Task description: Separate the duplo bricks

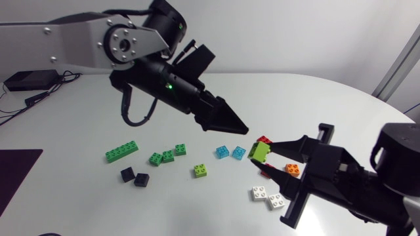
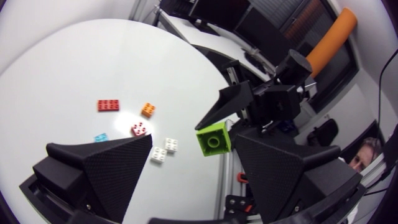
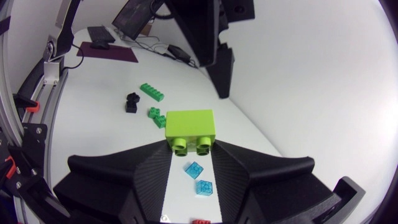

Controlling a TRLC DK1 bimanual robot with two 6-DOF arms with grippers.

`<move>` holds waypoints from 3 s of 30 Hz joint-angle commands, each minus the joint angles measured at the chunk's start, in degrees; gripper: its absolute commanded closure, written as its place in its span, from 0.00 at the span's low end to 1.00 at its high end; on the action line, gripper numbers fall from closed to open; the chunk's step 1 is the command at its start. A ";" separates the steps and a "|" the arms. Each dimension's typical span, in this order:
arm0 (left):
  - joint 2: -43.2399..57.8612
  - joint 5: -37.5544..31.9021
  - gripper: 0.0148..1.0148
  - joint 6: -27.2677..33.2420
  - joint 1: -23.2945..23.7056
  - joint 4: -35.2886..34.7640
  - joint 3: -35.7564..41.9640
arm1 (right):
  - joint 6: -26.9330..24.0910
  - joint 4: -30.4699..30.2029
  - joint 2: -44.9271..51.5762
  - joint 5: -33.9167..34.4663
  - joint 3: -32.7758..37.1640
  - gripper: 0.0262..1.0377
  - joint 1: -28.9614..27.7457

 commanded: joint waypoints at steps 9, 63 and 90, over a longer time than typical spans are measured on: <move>-8.65 -23.64 0.04 3.02 5.02 7.11 -12.01 | -6.66 -3.43 28.47 -2.95 14.98 0.77 1.58; -23.06 -41.65 0.04 17.08 24.35 33.13 -41.54 | -30.92 -45.00 81.38 30.09 56.99 0.72 20.04; -25.52 -41.30 0.04 17.70 24.70 33.13 -43.92 | -28.10 -46.15 78.65 31.59 55.24 0.16 22.06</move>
